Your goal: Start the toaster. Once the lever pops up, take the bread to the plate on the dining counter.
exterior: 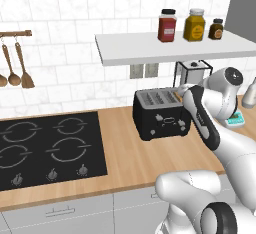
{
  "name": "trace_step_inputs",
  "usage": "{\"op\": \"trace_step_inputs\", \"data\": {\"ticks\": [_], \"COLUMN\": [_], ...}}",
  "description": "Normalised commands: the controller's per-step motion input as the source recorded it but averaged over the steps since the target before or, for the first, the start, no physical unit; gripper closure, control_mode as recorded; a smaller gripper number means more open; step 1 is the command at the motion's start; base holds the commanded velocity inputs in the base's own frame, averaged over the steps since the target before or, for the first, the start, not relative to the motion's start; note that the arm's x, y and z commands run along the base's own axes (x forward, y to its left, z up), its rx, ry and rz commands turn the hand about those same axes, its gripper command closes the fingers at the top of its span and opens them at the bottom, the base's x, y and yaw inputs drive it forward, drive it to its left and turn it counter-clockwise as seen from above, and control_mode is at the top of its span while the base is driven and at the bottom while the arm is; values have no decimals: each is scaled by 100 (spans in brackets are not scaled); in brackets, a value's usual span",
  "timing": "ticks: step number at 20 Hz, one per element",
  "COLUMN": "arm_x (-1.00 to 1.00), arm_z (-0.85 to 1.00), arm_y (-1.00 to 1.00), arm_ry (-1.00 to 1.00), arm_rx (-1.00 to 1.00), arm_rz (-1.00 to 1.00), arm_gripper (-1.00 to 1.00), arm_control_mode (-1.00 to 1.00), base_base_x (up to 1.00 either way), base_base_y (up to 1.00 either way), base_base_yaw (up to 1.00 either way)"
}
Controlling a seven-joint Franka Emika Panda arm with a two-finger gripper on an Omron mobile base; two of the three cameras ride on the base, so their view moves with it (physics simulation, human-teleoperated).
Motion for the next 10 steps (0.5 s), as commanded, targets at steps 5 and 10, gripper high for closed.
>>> {"op": "trace_step_inputs", "data": {"ticks": [5,10], "arm_x": [0,0], "arm_z": [0,0], "arm_y": [0,0], "arm_ry": [0,0], "arm_rx": [0,0], "arm_rz": [0,0], "arm_gripper": [-100,-100], "arm_control_mode": [-100,-100], "base_base_x": [0,0], "base_base_y": [0,0], "base_base_yaw": [0,0]}}
